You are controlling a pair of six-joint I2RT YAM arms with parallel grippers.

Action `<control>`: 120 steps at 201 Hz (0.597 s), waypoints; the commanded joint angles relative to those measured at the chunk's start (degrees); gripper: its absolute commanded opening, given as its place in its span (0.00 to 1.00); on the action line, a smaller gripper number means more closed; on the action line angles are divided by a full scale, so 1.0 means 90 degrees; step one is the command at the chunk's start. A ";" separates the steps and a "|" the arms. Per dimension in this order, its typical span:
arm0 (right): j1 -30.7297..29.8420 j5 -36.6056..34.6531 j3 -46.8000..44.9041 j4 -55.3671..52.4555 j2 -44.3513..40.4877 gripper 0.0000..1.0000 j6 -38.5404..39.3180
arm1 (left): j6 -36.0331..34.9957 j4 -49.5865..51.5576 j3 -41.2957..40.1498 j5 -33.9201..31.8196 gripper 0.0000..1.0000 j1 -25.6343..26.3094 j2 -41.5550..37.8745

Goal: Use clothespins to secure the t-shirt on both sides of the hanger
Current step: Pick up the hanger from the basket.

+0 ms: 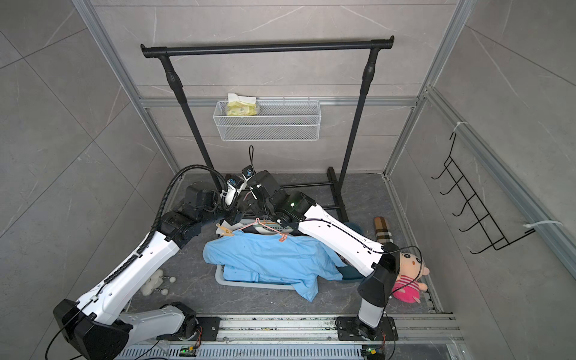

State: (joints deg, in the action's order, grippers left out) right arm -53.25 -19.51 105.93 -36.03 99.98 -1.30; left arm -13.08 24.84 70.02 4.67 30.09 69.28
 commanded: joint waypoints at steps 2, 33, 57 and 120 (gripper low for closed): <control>-0.0164 0.0058 -0.0190 0.0394 -0.0437 0.00 -0.0116 | -0.0002 -0.0709 0.0027 -0.0490 0.49 0.0074 -0.0001; -0.0172 0.0260 -0.0415 0.0464 -0.0612 0.00 -0.0257 | 0.0190 -0.1156 -0.0054 -0.0453 0.44 0.0082 -0.0055; -0.0167 0.0426 -0.0538 0.0526 -0.0742 0.00 -0.0347 | 0.0252 -0.1267 -0.0111 -0.0098 0.42 0.0084 -0.0043; -0.0167 0.0761 -0.1017 0.0742 -0.1343 0.00 -0.0345 | 0.0327 -0.1513 -0.0172 0.0962 0.07 0.0073 -0.0234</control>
State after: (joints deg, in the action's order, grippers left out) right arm -54.48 -14.87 98.10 -31.73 91.85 -3.31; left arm -10.94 16.67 68.31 9.26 30.92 69.30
